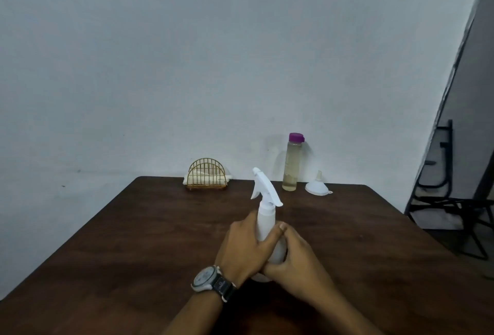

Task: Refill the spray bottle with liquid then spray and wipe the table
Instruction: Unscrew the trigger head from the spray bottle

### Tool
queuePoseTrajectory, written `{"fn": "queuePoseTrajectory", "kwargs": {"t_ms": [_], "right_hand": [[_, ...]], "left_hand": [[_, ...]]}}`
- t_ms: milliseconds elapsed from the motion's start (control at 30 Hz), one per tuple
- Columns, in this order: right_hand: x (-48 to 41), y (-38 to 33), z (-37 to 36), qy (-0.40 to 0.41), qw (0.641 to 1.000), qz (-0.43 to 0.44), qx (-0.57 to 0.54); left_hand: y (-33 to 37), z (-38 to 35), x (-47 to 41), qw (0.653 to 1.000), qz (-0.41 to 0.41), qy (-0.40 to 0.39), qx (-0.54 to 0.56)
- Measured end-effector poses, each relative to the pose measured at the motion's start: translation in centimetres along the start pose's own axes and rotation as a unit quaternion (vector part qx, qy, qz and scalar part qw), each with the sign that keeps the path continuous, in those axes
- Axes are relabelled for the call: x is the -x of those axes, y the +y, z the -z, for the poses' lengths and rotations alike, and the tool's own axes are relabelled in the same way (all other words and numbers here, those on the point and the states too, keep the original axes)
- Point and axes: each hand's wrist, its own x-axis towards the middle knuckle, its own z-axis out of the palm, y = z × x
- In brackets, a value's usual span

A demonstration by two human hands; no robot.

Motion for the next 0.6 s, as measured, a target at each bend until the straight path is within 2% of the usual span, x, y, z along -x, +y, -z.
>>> {"fn": "queuePoseTrajectory", "kwargs": {"t_ms": [100,133,200,267,400,600], "right_hand": [[0.2,-0.2,1.6,-0.098,0.995,-0.031,-0.014],[0.0,-0.4,2.1,-0.103,0.993,-0.042,-0.039],[-0.8,-1.2,2.7,-0.033,0.993,-0.049,-0.106],[-1.7,-2.7,2.8,0.056,0.989,-0.021,-0.137],[-3.1,-5.2,0.9,0.098,0.988,0.004,-0.117],[-4.6,-6.0,-2.6,0.241,0.963,-0.021,-0.118]], "left_hand": [[-0.4,0.2,0.4,0.999,0.001,-0.032,0.013],[-0.6,0.3,0.5,0.999,0.001,-0.036,0.013],[-0.8,0.3,0.6,0.999,0.006,-0.039,0.028],[-0.6,0.3,0.7,0.998,0.016,-0.034,0.046],[-0.4,0.3,0.5,0.998,0.016,-0.042,0.049],[-0.8,-0.8,-0.1,1.0,-0.026,0.0,0.014]]}}
